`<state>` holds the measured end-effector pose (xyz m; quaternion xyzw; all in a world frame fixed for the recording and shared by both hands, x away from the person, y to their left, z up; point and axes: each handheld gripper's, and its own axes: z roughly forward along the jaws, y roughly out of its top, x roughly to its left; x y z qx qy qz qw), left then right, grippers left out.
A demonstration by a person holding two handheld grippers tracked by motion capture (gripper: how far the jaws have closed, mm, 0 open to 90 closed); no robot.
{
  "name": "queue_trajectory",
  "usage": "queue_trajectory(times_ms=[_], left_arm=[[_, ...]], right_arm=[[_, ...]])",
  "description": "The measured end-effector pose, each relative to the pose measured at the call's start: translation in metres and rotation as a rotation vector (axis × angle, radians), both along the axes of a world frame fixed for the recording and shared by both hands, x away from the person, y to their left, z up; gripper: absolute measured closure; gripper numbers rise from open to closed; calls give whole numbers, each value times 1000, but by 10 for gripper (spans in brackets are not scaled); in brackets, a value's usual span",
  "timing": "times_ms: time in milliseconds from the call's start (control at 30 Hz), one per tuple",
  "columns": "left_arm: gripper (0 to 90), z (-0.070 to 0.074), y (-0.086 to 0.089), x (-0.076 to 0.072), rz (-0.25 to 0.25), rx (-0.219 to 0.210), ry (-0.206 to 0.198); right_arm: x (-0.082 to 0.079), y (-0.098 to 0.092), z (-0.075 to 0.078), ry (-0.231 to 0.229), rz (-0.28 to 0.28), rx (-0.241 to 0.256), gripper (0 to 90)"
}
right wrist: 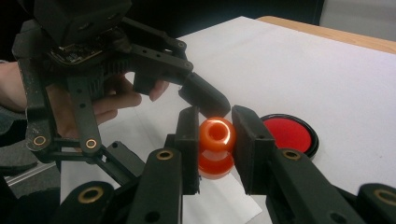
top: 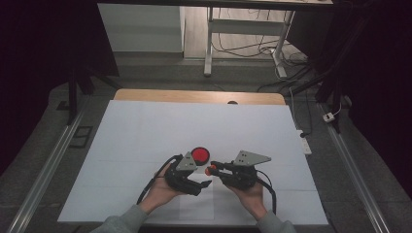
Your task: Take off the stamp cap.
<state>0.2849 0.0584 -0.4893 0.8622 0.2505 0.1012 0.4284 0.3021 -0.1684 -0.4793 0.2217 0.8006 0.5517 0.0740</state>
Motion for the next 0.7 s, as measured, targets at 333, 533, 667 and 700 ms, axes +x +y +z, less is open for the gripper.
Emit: queue_trajectory(times_ms=[333, 533, 667, 700], left_arm=[[332, -1, -5, 4, -18, -8, 6], [404, -2, -7, 5, -21, -22, 0], [451, -2, -8, 5, -36, -18, -8], [463, -2, -8, 5, -38, -16, -8]], right_arm=[[0, 0, 0, 0, 1, 1, 717], [0, 0, 0, -2, 0, 2, 716], [0, -1, 0, -2, -1, 2, 717], [0, -1, 0, -2, -1, 2, 716]])
